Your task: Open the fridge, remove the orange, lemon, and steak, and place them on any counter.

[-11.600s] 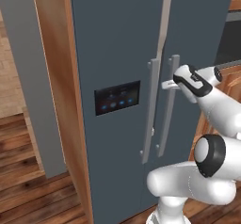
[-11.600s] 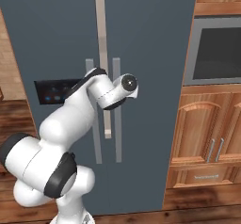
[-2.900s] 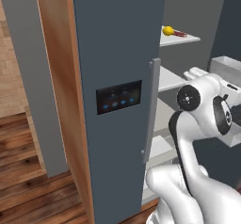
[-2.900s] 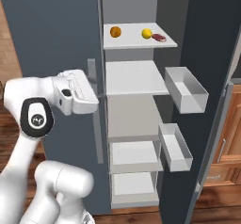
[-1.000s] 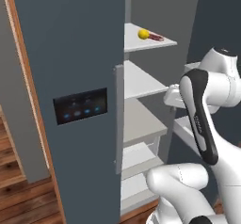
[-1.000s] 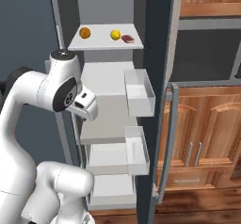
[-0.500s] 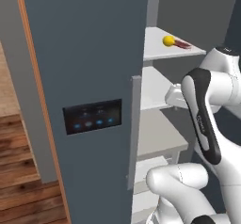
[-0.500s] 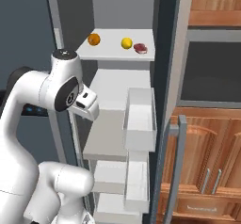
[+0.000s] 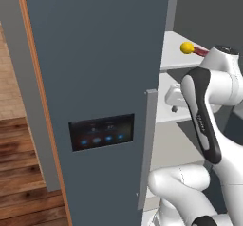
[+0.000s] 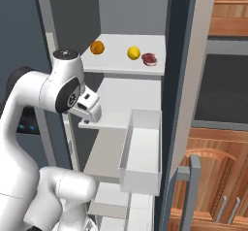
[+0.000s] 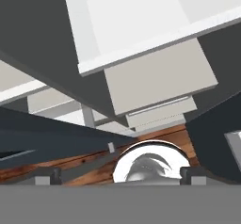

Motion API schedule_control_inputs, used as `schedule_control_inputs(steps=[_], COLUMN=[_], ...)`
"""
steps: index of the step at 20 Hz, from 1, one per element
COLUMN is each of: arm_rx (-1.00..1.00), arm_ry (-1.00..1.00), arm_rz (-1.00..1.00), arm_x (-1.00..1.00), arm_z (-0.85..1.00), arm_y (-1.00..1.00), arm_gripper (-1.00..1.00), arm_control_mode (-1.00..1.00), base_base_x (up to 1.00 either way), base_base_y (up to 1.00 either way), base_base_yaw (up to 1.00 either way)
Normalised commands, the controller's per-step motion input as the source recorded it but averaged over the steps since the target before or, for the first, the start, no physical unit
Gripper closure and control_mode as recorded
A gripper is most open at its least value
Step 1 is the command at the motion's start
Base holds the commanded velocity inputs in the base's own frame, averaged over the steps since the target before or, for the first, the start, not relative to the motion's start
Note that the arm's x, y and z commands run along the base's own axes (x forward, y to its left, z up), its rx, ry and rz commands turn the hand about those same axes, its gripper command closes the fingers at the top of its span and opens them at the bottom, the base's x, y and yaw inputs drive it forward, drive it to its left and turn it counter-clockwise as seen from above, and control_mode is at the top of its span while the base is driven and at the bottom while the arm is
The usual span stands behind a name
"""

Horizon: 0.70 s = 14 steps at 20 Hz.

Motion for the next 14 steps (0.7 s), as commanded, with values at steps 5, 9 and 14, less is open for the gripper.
schedule_control_inputs(steps=[5, 9, 14], arm_rx=[-0.07, -0.13, -0.16], arm_ry=[-0.30, -0.36, -0.32], arm_rz=[0.03, 0.00, 0.00], arm_x=[0.00, 0.00, 0.10], arm_z=[0.40, 0.62, 0.52], arm_y=[-0.17, -0.19, -0.35], arm_gripper=[-1.00, -1.00, -1.00], arm_control_mode=[-1.00, -1.00, -1.00], base_base_x=[0.00, 0.00, 0.00], base_base_y=[0.00, 0.00, 0.00], base_base_yaw=[0.00, 0.00, 0.00])
